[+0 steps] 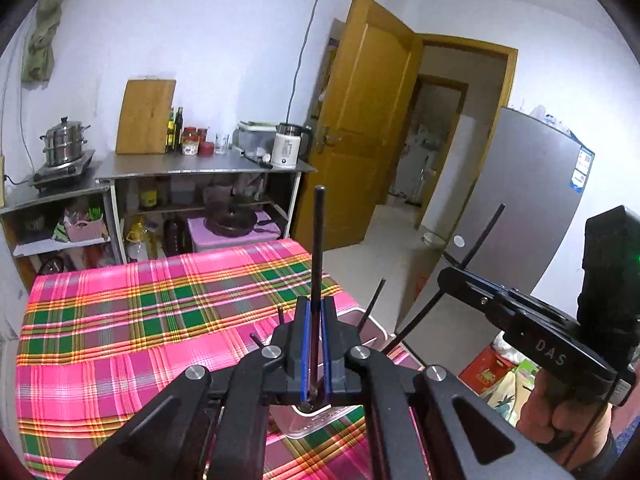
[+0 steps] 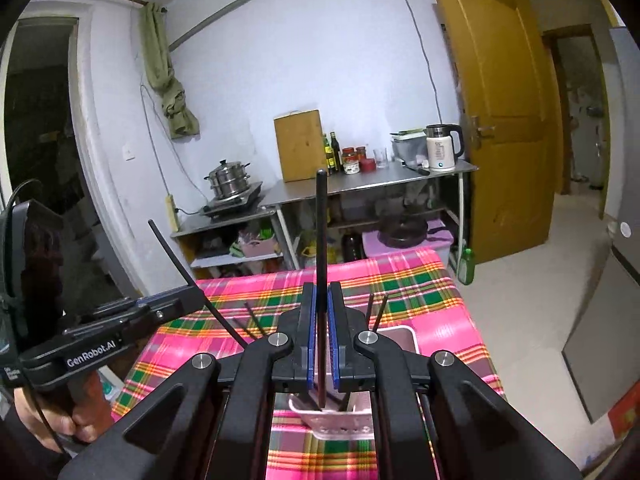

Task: Organize utensils
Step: 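Lower both held chopsticks into the pink holder and open both tools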

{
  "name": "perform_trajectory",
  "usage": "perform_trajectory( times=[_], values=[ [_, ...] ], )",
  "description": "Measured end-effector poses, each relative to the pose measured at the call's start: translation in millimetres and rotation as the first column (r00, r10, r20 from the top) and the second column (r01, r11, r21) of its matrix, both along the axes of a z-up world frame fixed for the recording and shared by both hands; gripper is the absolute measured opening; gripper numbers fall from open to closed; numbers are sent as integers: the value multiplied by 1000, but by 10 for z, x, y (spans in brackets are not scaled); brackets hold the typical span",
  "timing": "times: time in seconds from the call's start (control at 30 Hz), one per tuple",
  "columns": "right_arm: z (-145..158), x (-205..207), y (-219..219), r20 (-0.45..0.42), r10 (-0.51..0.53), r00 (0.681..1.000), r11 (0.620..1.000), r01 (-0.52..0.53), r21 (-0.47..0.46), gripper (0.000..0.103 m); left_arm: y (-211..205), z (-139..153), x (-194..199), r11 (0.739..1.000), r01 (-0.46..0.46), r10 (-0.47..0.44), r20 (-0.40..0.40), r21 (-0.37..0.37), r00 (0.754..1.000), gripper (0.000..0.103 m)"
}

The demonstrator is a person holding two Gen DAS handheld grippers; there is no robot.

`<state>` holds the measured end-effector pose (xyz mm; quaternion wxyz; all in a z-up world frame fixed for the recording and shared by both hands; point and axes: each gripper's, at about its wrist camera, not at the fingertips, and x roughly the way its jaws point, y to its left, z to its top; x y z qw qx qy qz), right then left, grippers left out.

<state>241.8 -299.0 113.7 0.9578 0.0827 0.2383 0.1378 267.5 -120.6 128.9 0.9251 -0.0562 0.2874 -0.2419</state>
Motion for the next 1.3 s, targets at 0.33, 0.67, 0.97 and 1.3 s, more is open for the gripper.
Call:
perform_trajectory(
  times=[0.33, 0.67, 0.97, 1.3],
  values=[
    [-427, 282, 17, -67, -12, 998, 1000, 11, -15, 5, -103, -426, 206, 1000, 5, -4, -36, 27, 999, 5],
    [-757, 375, 115, -132, 13, 991, 998, -20, -56, 6, -140, -763, 281, 998, 15, -9, -94, 59, 996, 5],
    [-769, 364, 103, -154, 16, 988, 997, -27, -69, 6, -91, -727, 216, 999, 5, -1, -92, 47, 996, 6],
    [-555, 88, 81, -101, 4, 995, 997, -12, -82, 14, 108, -432, -119, 999, -18, 18, -17, 28, 1000, 8]
  ],
)
